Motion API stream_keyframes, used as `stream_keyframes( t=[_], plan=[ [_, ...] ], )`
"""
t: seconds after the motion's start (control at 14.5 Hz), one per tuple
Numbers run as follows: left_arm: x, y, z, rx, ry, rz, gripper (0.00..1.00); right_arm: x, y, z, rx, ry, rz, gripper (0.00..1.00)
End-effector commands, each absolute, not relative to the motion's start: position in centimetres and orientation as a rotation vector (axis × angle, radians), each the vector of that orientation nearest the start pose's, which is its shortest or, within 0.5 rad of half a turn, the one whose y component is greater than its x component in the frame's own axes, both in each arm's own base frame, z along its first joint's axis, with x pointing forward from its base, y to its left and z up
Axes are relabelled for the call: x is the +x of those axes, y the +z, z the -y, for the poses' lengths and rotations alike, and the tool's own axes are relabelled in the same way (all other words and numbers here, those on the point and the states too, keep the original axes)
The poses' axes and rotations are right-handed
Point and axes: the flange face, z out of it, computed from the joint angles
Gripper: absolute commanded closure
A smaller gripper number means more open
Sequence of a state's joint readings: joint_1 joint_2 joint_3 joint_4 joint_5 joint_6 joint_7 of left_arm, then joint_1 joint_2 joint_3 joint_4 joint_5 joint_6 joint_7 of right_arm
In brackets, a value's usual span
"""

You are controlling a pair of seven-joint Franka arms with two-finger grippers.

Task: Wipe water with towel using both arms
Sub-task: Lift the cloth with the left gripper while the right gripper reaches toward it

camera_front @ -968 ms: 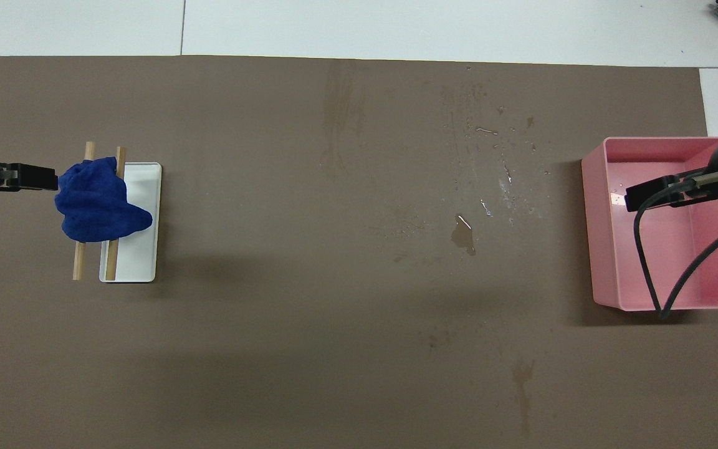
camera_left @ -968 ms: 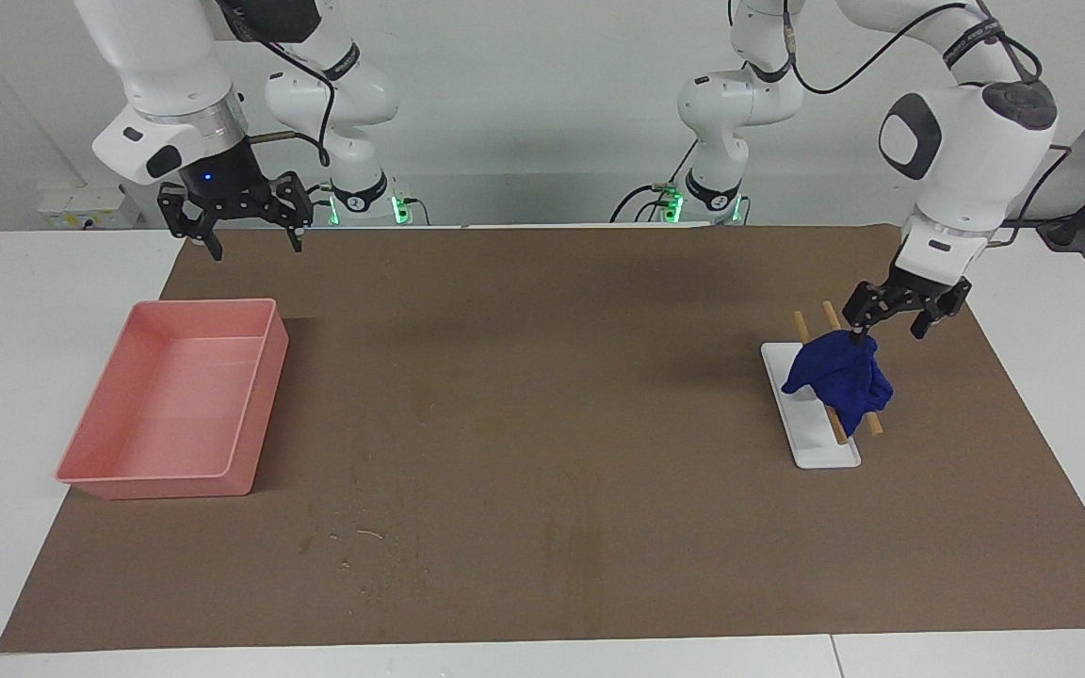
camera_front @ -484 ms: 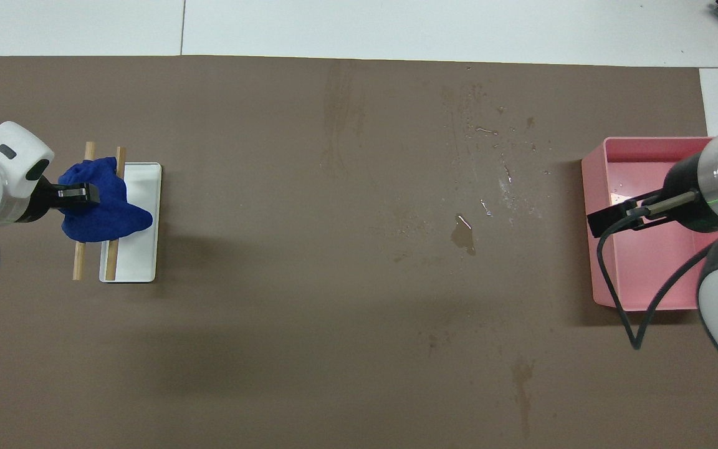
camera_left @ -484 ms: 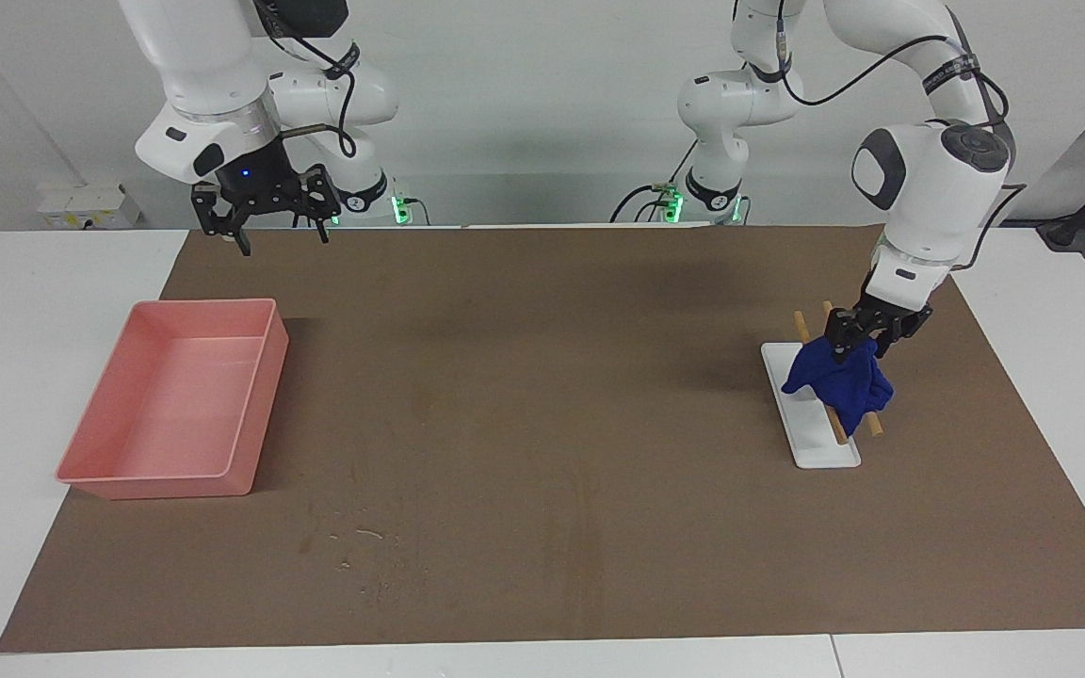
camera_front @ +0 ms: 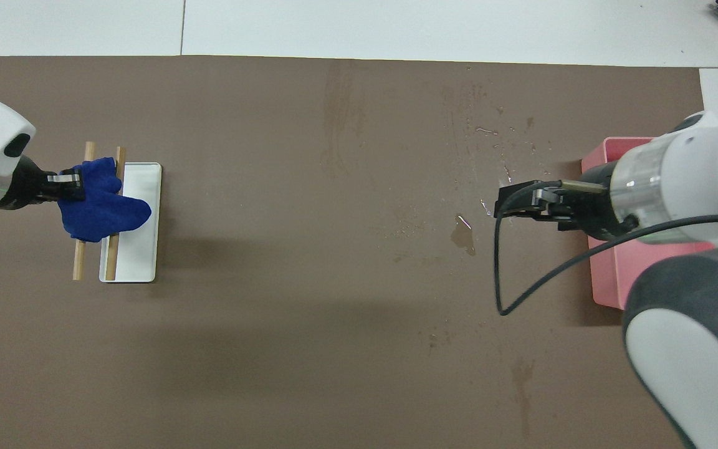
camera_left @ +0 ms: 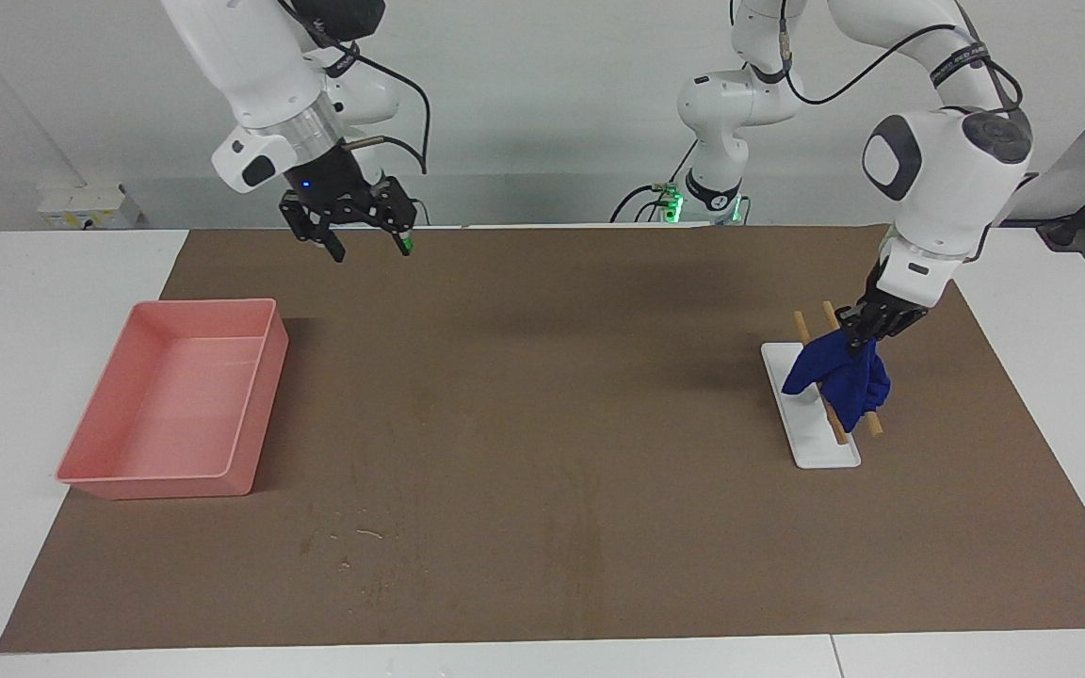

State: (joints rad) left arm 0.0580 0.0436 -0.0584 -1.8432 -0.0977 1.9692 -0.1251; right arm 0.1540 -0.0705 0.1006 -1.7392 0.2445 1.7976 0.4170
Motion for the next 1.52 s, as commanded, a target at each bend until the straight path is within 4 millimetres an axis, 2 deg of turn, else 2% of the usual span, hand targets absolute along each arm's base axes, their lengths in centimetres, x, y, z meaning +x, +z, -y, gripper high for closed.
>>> stream_keyframes(
  t=[0.0,0.14,0.21,0.28,0.35,0.48,0.55,0.69,0.9,0.97,1.11,1.18,1.31,1.45],
  plan=[
    [59.4,54.8,2.2,-3.365,-0.055,0.539,1.00,51.5,60.4,-17.5,-2.669,-0.006,-0.596,0.00],
    [58.7,56.7,3.8,-3.428,0.015,0.943,1.00,52.1,60.2,-17.5,-2.519,0.014,-0.794,0.00],
    [58.5,57.3,4.6,-3.409,0.100,1.211,1.00,52.3,60.1,-17.7,-2.468,0.017,-0.858,0.00],
    [58.2,57.9,6.3,-3.366,0.194,1.429,1.00,52.5,60.2,-18.1,-2.388,0.032,-0.938,0.00],
    [58.1,58.2,7.2,-3.291,0.288,1.641,1.00,52.9,60.1,-18.3,-2.297,0.037,-1.035,0.00],
    [57.6,59.3,10.0,-3.160,0.500,1.976,1.00,52.7,59.4,-20.4,-2.153,0.048,-1.154,0.00],
    [57.5,59.3,10.8,-3.084,0.608,2.105,1.00,53.0,58.9,-20.9,-2.073,0.063,-1.228,0.00],
    [56.6,59.2,14.8,-3.032,0.728,2.173,1.00,53.4,57.8,-23.1,-1.965,0.113,-1.331,0.00],
    [55.9,59.3,20.9,-2.974,0.678,2.355,1.00,53.6,55.6,-25.9,-1.895,0.178,-1.399,0.00],
    [55.4,59.2,22.9,-2.971,0.670,2.379,1.00,53.4,54.5,-26.1,-1.904,0.192,-1.412,0.00],
    [54.6,59.0,25.5,-2.968,0.661,2.409,1.00,54.1,53.4,-25.9,-1.853,0.237,-1.447,0.00],
    [54.2,59.0,26.7,-2.969,0.652,2.427,1.00,54.6,53.0,-25.7,-1.773,0.251,-1.475,0.00],
    [53.0,58.8,28.8,-2.954,0.694,2.414,1.00,55.1,52.1,-26.0,-1.752,0.228,-1.487,0.00],
    [51.5,58.4,30.7,-2.956,0.697,2.418,1.00,55.4,52.1,-25.8,-1.747,0.222,-1.488,0.00]
  ],
)
